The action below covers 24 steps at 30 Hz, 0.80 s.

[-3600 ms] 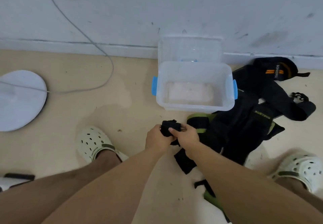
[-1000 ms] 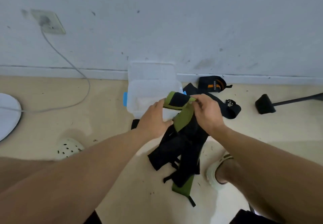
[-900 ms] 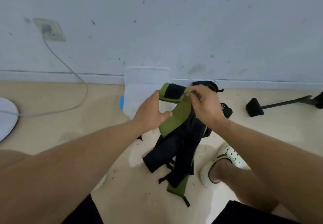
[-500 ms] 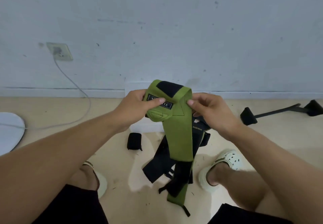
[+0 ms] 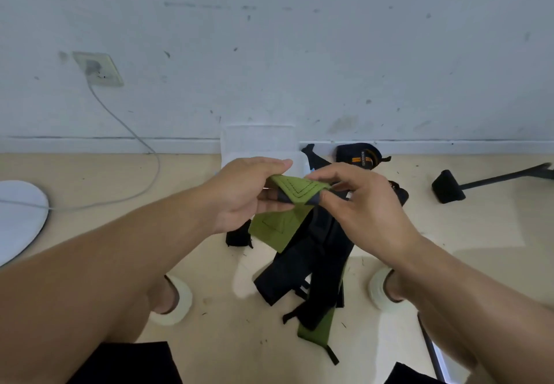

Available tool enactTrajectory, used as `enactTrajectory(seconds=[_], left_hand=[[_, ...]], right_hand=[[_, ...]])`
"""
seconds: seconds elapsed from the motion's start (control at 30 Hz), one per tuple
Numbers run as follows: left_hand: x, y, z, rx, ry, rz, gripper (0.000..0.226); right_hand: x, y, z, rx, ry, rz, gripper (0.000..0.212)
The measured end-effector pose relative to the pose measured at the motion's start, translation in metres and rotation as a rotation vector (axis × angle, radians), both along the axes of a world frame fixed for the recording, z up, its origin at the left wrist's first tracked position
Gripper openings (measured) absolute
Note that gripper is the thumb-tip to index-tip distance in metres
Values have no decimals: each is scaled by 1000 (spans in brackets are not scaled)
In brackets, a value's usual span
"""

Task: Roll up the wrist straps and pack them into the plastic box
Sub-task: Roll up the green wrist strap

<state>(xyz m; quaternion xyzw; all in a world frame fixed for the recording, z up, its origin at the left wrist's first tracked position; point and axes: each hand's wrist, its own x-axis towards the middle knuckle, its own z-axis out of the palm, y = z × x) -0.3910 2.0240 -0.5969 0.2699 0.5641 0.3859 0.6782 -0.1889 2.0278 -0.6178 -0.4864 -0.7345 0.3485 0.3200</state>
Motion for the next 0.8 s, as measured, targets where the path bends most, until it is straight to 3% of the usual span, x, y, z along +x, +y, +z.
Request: enactTrajectory(seconds=[0.17,0.3,0.4,0.5,0.6,0.7,0.8], left_hand=[[-4,-3,-2,25,-17,35,33],[-8,-1,-14,209,365,-56,22],[-6,0,-21,242,456,-78,37],[-3,0,-24,233,435,-99,39],[-3,0,-29,232,429,-87,40],[-5,0,-30,250,415,-82,36],[-5,-1,-27,277,413,-128,39]], right_hand=[[-10,9,-6,-197,198,-8,9],[-13,15,-6,-348,274,-45,16],[-15,15,-10,-321,330,-141,15],[-12,14,-11,-50,209,-227,27],[-10,11,-15,147,-54,-115,6],[-13,5,-19,84,-190,-71,28],[-15,3,-19,36,-141,-77,24]])
